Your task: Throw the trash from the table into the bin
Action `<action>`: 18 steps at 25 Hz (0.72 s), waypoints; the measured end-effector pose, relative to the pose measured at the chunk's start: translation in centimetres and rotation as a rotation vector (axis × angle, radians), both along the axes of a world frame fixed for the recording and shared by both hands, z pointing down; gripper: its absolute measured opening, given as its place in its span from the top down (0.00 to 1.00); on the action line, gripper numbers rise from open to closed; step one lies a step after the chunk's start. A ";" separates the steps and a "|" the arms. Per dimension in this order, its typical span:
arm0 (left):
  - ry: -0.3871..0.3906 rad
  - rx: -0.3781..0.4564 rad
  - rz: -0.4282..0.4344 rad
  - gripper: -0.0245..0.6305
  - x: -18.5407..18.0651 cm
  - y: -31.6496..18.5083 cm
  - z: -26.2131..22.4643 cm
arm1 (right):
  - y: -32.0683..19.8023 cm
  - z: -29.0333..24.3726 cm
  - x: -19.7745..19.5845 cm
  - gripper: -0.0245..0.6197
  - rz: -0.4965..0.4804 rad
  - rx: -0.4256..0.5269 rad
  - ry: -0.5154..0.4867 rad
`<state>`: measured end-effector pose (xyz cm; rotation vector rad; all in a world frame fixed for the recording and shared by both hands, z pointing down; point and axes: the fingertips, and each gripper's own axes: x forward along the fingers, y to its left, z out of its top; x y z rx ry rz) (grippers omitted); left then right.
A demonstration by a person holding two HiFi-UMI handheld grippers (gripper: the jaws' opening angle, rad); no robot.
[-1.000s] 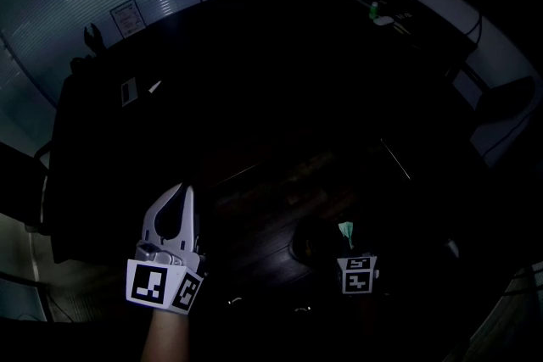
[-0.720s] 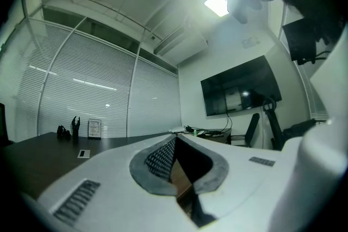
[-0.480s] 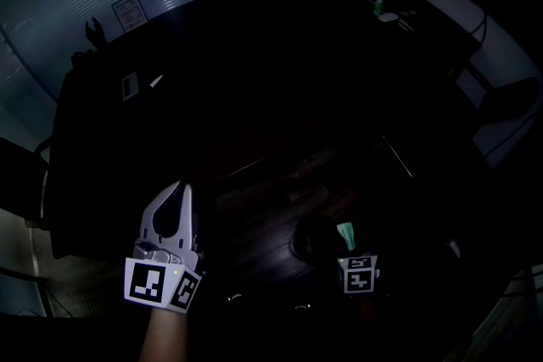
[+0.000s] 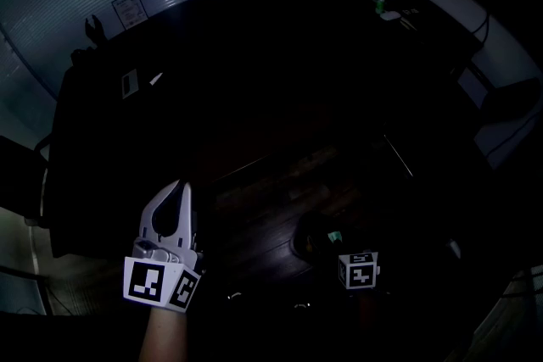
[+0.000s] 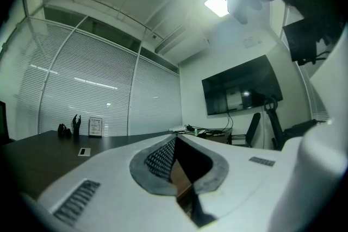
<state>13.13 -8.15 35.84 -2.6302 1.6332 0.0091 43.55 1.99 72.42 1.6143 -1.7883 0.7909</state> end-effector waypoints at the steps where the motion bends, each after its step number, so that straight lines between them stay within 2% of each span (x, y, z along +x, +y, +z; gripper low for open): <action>1: 0.000 -0.001 0.000 0.96 0.0 -0.1 0.0 | -0.1 0.0 0.0 0.60 0.004 0.002 -0.003; 7: 0.001 -0.002 -0.003 0.96 -0.1 -0.2 0.1 | -0.8 -0.9 0.7 0.58 0.023 0.059 -0.004; 18: -0.011 -0.003 -0.001 0.96 0.1 -0.4 0.1 | -2.3 -7.5 0.8 0.60 0.042 0.267 0.017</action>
